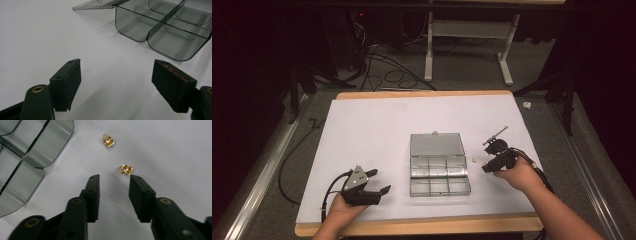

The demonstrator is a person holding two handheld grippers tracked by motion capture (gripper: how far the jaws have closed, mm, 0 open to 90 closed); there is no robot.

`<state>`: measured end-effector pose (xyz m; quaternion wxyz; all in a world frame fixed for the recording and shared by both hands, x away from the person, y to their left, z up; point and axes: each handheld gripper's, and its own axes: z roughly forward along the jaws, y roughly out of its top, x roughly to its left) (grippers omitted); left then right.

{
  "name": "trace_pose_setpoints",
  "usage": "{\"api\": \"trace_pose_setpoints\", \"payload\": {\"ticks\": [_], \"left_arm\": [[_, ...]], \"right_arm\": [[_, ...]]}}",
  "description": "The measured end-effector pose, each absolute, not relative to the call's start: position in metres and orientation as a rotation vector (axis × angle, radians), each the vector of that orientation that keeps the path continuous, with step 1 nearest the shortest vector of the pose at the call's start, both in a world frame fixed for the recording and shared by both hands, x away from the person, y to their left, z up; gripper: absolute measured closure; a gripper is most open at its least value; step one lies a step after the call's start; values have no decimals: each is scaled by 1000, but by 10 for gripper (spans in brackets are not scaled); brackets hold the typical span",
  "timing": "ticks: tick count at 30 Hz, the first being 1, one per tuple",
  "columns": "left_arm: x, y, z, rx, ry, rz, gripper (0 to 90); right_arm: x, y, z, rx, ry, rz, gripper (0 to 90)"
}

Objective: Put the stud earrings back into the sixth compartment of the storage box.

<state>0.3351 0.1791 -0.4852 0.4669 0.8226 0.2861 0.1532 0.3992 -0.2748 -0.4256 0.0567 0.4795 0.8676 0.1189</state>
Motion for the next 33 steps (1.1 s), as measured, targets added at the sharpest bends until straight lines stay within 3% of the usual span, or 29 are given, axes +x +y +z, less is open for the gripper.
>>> {"api": "trace_pose_setpoints", "payload": {"ticks": [17,20,24,33], "left_arm": [[335,180,-485,2013,700,372,244],[335,179,-485,2011,700,378,244],[335,180,-485,2014,701,376,244],[334,180,-485,2006,704,379,244]], "right_arm": [[417,-269,-434,1490,2642,292,738],[418,-267,-437,1476,2643,261,817],[418,-266,-438,1472,2651,255,855],[414,-268,-429,1485,2656,281,871]]}}
